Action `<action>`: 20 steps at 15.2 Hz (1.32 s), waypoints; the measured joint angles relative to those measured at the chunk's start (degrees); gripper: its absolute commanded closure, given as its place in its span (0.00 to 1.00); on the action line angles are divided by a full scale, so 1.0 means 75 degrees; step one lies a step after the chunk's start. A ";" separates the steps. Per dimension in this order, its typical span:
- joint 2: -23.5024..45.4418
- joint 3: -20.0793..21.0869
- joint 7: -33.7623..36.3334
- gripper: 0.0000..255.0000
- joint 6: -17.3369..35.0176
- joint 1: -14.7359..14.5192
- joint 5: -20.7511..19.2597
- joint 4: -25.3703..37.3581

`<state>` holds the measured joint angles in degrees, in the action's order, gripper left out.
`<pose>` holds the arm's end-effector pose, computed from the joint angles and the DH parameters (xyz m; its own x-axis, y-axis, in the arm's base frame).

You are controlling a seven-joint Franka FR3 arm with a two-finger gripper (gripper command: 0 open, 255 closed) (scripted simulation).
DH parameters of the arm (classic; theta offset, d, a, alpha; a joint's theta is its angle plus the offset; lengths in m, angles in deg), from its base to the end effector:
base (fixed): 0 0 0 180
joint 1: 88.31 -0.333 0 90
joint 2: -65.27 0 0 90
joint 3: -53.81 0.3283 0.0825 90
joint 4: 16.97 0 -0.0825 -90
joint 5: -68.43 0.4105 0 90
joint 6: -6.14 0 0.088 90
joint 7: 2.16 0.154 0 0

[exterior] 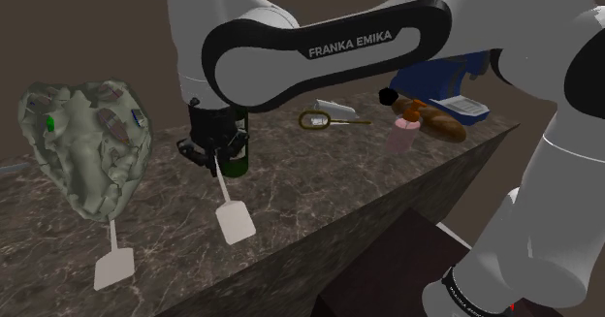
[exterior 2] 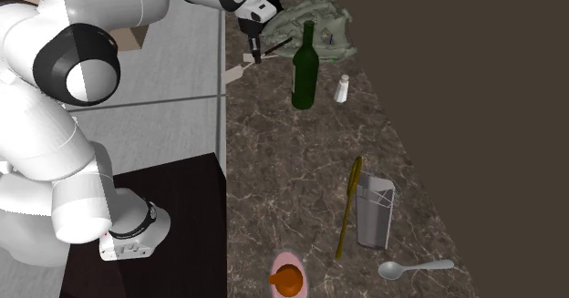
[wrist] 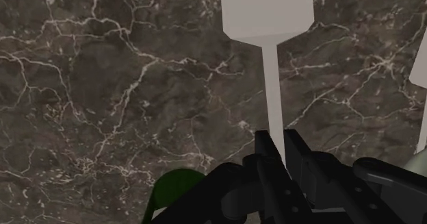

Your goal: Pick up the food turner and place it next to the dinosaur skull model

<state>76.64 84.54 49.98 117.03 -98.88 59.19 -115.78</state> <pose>0.5086 0.4010 0.4382 0.9873 -0.1446 0.0661 -0.1449 -0.9894 -0.0004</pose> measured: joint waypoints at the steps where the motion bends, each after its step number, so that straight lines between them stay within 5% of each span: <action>1: 0.0015 -0.0005 0.0008 1.00 0.0089 0.0003 -0.0013 -0.0077; 20: 0.0664 -0.0166 0.0388 1.00 0.1834 -0.0073 -0.0516 -0.1285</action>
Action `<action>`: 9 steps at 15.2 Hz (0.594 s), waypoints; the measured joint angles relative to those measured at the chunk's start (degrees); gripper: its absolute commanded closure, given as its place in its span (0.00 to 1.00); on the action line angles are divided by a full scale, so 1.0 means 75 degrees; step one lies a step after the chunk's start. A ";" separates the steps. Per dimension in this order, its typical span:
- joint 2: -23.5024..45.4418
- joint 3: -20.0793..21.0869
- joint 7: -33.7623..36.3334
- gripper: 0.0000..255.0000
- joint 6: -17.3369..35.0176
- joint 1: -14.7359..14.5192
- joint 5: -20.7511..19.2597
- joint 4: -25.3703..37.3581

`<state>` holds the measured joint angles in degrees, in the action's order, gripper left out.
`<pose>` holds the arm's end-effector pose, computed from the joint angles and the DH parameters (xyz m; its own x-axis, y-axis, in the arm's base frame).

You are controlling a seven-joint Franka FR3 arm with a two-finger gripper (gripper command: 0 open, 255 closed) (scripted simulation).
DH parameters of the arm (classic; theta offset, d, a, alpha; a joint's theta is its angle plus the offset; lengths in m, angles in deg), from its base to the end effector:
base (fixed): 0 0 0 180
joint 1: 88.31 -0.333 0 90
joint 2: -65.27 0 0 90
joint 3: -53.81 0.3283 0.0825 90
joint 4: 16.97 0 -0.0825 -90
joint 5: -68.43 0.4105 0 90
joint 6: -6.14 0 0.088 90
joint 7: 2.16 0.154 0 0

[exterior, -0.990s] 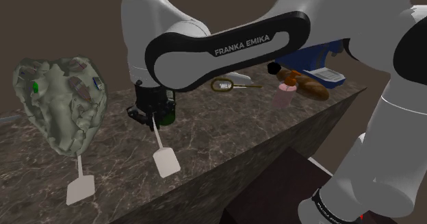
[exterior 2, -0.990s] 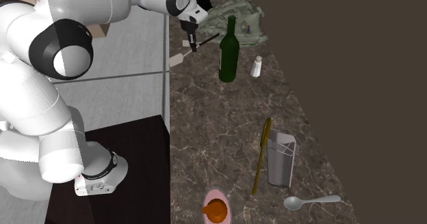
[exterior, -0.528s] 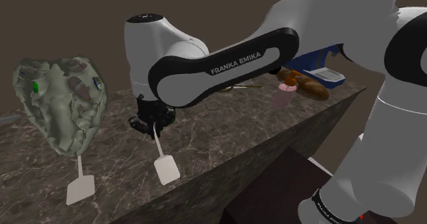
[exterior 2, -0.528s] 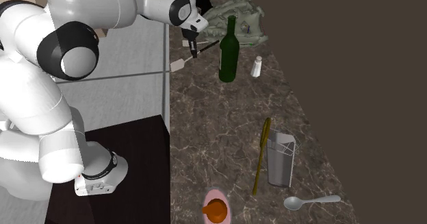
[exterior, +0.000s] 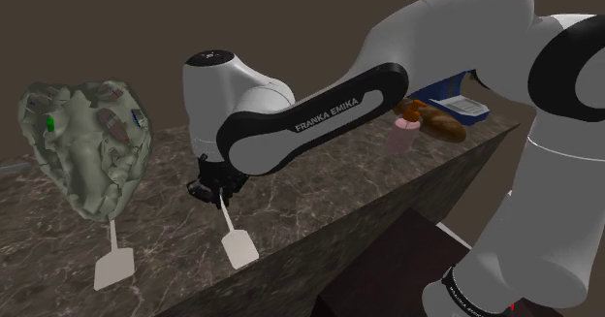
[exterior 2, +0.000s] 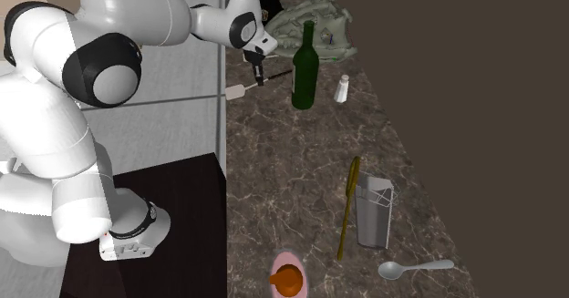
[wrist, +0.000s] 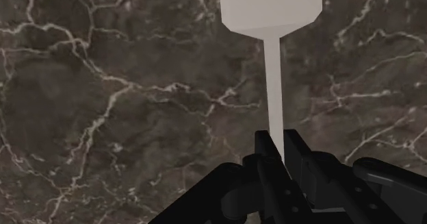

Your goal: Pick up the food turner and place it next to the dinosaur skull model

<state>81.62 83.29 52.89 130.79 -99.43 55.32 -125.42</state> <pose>0.5076 0.3984 0.3261 0.9873 -0.1446 0.0659 -0.1449 -0.9895 -0.0002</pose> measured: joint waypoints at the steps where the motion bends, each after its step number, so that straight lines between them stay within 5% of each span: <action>1: 0.0068 -0.0018 0.0034 1.00 0.0092 -0.0015 -0.0050 -0.0033; 9: 0.0261 -0.0074 0.0149 1.00 0.0391 -0.0063 -0.0198 -0.0167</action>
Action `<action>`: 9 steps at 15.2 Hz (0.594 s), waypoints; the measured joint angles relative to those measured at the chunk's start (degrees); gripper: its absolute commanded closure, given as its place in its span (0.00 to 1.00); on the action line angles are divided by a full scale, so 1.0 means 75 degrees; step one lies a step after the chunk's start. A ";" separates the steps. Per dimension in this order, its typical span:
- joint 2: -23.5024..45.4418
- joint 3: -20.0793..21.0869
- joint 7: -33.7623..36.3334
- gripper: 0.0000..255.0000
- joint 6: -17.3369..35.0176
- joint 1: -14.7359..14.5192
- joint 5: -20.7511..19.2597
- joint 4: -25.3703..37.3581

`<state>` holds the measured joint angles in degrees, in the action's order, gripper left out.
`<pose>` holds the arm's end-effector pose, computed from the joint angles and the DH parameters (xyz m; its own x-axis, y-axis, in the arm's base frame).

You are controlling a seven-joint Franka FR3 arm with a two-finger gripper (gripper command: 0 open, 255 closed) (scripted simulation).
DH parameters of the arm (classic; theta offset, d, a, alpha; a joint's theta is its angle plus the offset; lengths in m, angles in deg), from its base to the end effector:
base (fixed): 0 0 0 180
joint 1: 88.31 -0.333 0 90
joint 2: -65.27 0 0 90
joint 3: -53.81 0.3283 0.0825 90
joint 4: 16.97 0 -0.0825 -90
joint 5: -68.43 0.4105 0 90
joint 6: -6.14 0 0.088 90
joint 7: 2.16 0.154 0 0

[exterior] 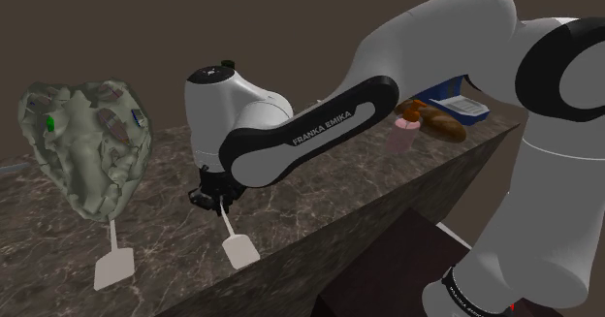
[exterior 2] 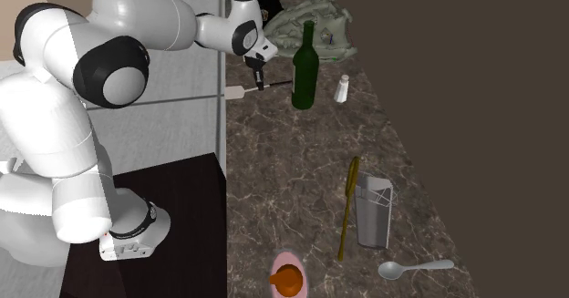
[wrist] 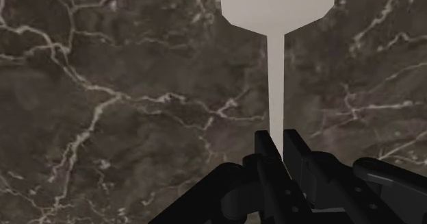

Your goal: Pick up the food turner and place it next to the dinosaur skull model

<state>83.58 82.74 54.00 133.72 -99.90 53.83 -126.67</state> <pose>0.5075 0.3991 0.3001 0.9873 -0.1444 0.0664 -0.1447 -0.9895 -0.0005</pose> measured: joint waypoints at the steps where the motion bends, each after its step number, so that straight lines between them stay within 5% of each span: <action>1: 0.0001 0.0000 0.0000 1.00 0.0001 0.0000 -0.0001 0.0000; 2: 0.0001 0.0000 0.0000 0.00 0.0001 0.0000 -0.0001 0.0000; 9: -0.0083 0.0023 -0.0049 0.00 -0.0101 0.0026 0.0060 0.0031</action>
